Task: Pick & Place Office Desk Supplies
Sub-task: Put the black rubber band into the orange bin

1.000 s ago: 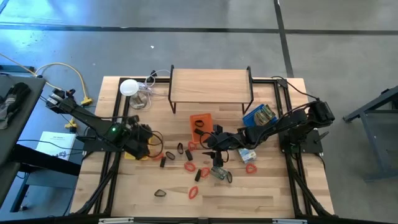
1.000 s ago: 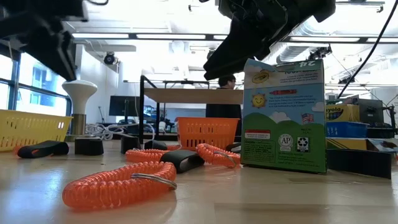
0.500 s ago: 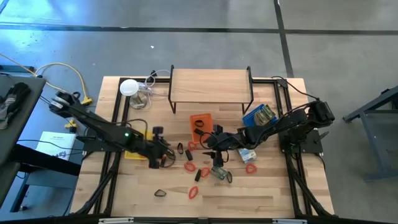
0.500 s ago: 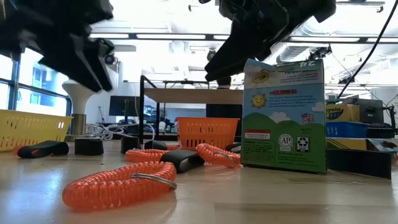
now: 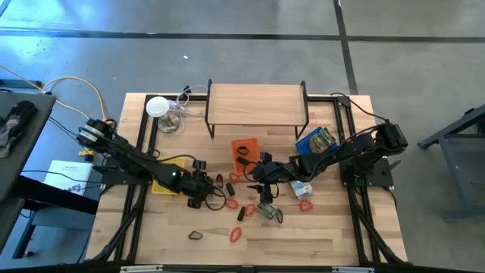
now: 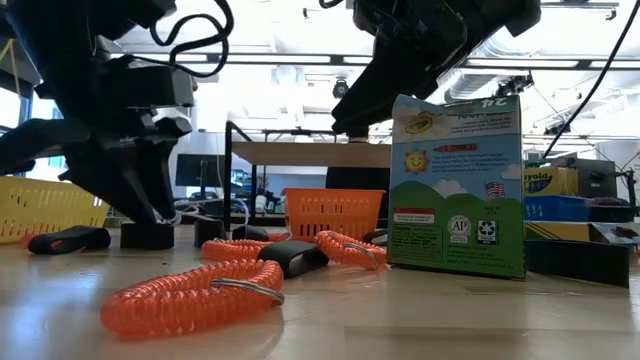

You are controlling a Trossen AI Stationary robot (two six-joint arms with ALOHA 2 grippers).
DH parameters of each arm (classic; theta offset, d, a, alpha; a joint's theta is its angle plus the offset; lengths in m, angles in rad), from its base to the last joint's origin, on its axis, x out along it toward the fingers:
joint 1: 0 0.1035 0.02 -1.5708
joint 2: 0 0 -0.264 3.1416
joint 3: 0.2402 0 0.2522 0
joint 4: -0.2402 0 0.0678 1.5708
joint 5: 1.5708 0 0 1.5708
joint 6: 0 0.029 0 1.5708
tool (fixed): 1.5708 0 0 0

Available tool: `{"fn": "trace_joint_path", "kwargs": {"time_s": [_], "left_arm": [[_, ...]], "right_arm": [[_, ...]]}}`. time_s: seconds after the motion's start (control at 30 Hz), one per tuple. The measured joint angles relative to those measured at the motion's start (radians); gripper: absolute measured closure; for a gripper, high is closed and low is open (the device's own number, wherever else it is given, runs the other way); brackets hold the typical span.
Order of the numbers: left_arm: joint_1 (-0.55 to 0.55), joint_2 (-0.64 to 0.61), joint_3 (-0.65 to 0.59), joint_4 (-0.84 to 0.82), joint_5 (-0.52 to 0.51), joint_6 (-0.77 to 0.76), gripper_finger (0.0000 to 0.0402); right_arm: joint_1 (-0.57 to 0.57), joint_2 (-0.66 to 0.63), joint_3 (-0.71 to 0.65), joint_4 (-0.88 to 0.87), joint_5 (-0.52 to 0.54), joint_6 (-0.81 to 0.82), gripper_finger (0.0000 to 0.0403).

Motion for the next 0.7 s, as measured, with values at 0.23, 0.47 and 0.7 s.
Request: {"fn": "trace_joint_path", "kwargs": {"time_s": [0.23, 0.47, 0.7], "left_arm": [[0.054, 0.014, -0.006, -0.016, 0.163, -0.088, 0.0271], [0.110, 0.033, -0.005, -0.001, 0.276, -0.045, 0.0276], [0.107, 0.034, -0.005, 0.019, 0.257, 0.012, 0.0360]], "right_arm": [[0.000, 0.000, 0.000, -0.003, 0.004, 0.000, 0.0174], [0.000, 0.000, 0.000, -0.002, 0.007, 0.003, 0.0174], [0.000, 0.000, 0.000, 0.004, 0.007, 0.003, 0.0174]]}}
